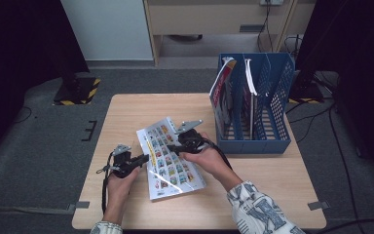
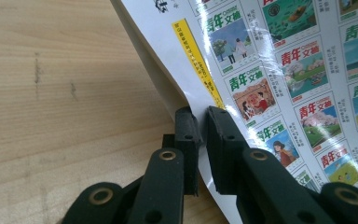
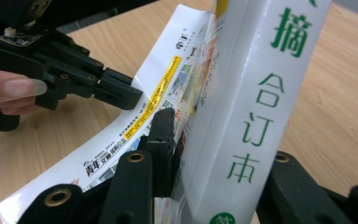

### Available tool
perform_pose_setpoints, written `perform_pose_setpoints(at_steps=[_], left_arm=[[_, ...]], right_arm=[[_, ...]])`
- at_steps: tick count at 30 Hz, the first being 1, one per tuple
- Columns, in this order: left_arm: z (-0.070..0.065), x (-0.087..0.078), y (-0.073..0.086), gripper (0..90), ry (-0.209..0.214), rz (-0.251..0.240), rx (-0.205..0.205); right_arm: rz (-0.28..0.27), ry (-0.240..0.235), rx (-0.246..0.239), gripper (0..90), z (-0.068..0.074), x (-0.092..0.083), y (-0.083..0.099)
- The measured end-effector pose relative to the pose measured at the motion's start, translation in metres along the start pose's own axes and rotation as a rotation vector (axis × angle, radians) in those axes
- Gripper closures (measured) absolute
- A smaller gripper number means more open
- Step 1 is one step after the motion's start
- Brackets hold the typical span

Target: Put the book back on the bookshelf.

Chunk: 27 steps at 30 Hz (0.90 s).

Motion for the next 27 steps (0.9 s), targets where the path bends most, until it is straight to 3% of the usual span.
perform_pose_setpoints(at_steps=[6,9,27], left_arm=[[-0.001,-0.008,-0.012,82.9,-0.024,-0.023,0.039],[-0.001,-0.011,-0.015,83.0,-0.019,-0.03,0.038],[0.001,-0.014,-0.022,83.3,-0.015,-0.043,0.031]], right_arm=[[-0.056,0.007,-0.01,68.5,-0.002,-0.005,-0.007],[-0.066,0.003,0.0,68.6,-0.003,-0.006,-0.01],[-0.068,-0.006,0.0,68.5,-0.006,-0.006,-0.014]])
Point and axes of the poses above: each handheld gripper's, and its own axes: x roughly forward along the jaws, y roughly out of its underside, z roughly to its left, the point moved 7 cm from there along x, roughly forward along the jaws, and after that the axes turned 3 degrees about -z, right-handed, at the moved point
